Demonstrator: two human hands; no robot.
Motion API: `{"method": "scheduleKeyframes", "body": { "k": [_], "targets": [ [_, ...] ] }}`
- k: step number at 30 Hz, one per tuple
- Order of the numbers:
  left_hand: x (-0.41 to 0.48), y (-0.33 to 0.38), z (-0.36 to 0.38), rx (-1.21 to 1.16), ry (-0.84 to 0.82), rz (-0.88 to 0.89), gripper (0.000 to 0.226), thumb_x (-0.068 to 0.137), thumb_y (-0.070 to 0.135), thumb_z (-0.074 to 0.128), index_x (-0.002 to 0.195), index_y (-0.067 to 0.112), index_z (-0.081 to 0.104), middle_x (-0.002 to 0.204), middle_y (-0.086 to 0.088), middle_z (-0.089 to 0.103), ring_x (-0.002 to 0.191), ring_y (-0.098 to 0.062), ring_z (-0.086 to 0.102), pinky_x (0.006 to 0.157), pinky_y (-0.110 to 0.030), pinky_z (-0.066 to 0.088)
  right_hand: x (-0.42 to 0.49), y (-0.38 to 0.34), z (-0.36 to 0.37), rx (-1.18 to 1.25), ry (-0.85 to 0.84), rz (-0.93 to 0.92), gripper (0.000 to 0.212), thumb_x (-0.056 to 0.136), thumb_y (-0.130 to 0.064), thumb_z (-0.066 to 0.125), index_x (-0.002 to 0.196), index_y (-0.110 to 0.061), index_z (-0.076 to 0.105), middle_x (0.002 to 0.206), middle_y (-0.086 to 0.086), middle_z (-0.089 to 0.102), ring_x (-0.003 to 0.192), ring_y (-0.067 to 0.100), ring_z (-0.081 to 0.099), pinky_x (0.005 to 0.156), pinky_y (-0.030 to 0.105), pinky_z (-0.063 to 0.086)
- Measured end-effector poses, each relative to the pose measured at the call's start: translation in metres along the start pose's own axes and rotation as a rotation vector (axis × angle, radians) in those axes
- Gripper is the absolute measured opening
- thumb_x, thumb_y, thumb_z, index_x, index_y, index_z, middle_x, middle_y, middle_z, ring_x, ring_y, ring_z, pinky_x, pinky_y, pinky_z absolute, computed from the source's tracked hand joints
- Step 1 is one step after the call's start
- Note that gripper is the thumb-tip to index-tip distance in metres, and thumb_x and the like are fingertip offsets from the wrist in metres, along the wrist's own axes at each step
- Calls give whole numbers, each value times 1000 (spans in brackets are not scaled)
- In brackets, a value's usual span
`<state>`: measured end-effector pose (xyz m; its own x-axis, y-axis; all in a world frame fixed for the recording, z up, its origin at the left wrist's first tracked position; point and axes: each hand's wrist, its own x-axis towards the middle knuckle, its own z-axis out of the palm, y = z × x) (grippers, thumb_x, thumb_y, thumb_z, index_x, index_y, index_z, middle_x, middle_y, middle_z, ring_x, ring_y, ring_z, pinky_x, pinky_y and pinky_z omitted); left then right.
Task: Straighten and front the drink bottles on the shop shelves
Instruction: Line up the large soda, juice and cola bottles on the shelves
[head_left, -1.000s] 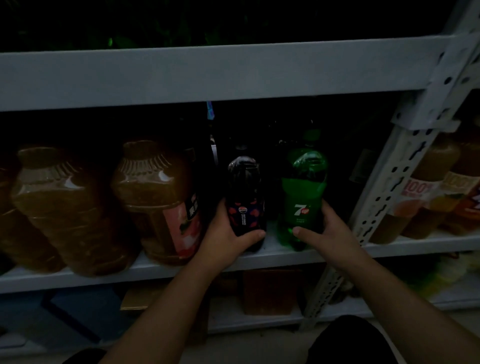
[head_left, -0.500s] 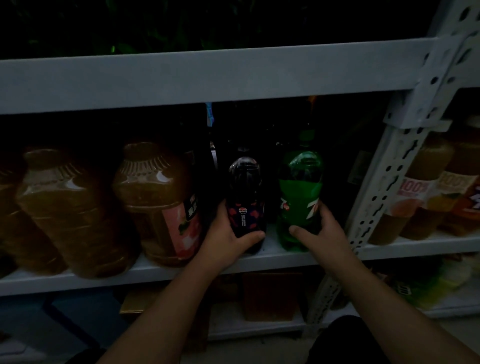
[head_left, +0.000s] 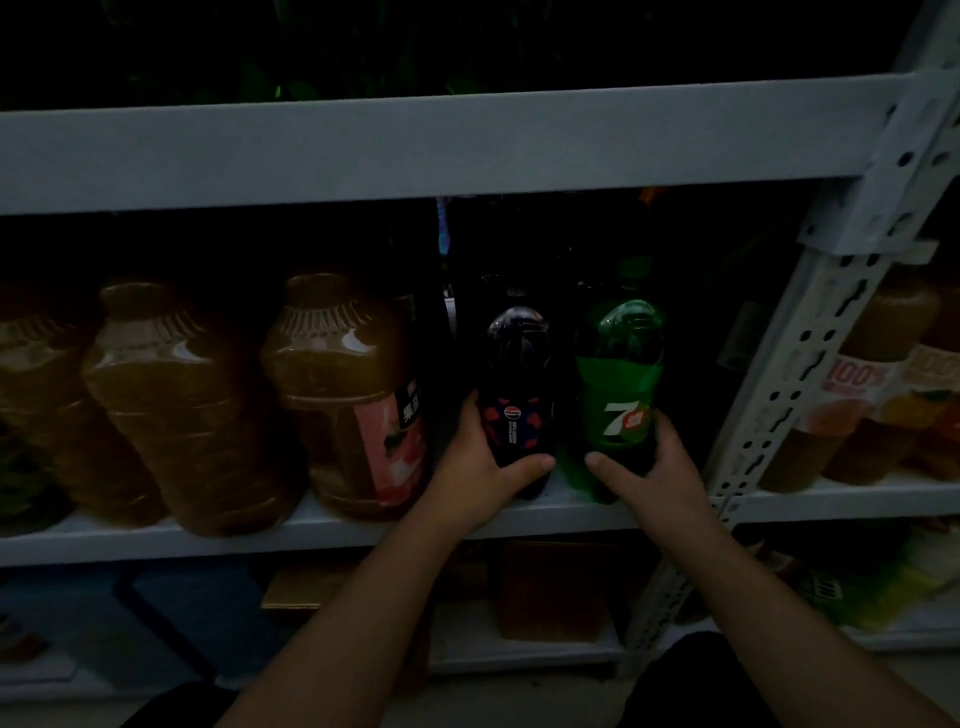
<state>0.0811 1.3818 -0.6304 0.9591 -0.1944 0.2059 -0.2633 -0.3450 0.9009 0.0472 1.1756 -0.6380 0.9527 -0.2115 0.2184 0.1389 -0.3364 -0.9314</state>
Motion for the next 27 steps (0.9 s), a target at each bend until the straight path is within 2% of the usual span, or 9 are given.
{"method": "scheduleKeyframes", "body": {
  "k": [4,8,10,12,16,19,21,23,27],
  "targets": [
    [-26,14,-9,137,75,105,77,72,46,77,136,39,36,123,27,48,111,15,45,88,-3,34,-12,0,2,-74,42,-9,96,63,-58,73,144,-37,26,136,-18,40,121,3,42,98,29,39],
    [-76,0,-37,302,554,158,36,82,49,61,116,43,49,107,20,49,98,3,52,78,-9,38,-57,0,23,-179,394,-378,60,88,-47,56,135,-16,37,134,3,38,123,21,42,104,31,36],
    [-85,-6,-51,270,804,119,44,79,45,66,118,37,47,114,15,41,98,3,46,79,-7,33,-75,-7,50,-201,284,-589,47,92,-46,47,124,-12,46,125,-2,44,120,14,43,104,23,33],
    [-79,-9,-61,194,860,-16,70,74,39,74,133,30,37,130,8,32,115,-4,37,86,-13,31,-83,-23,84,-158,6,-656,39,95,-47,43,123,-21,49,127,-13,45,123,3,41,103,21,33],
    [-65,-7,-64,136,752,-83,87,78,41,72,146,31,18,147,1,23,125,-8,28,93,-29,32,-58,-72,145,155,-278,-327,45,92,-56,37,136,-47,28,145,-27,25,132,-11,26,102,6,25],
    [-67,-9,-63,78,726,-23,76,87,44,61,146,39,14,145,13,23,126,-1,27,94,-20,30,-22,-96,175,379,-267,78,60,87,-70,25,136,-41,41,143,-13,40,131,5,39,108,28,32],
    [-70,-10,-67,22,675,6,67,89,49,53,144,46,14,141,21,24,123,9,30,91,-9,26,-5,-101,185,490,-297,312,61,87,-73,24,115,-34,62,124,0,61,118,18,55,104,41,40],
    [-70,-15,-79,-16,612,14,64,86,56,46,143,48,18,144,20,28,122,16,31,95,-10,29,0,-101,187,531,-283,384,55,89,-70,27,97,-33,67,110,0,68,106,18,61,96,40,47],
    [-63,-28,-101,-94,416,81,70,88,61,41,150,39,17,152,11,30,138,-6,32,111,-46,34,-11,-99,184,572,-265,300,48,94,-62,27,111,-35,63,98,-15,69,88,-1,63,68,19,48]
  ]
}}
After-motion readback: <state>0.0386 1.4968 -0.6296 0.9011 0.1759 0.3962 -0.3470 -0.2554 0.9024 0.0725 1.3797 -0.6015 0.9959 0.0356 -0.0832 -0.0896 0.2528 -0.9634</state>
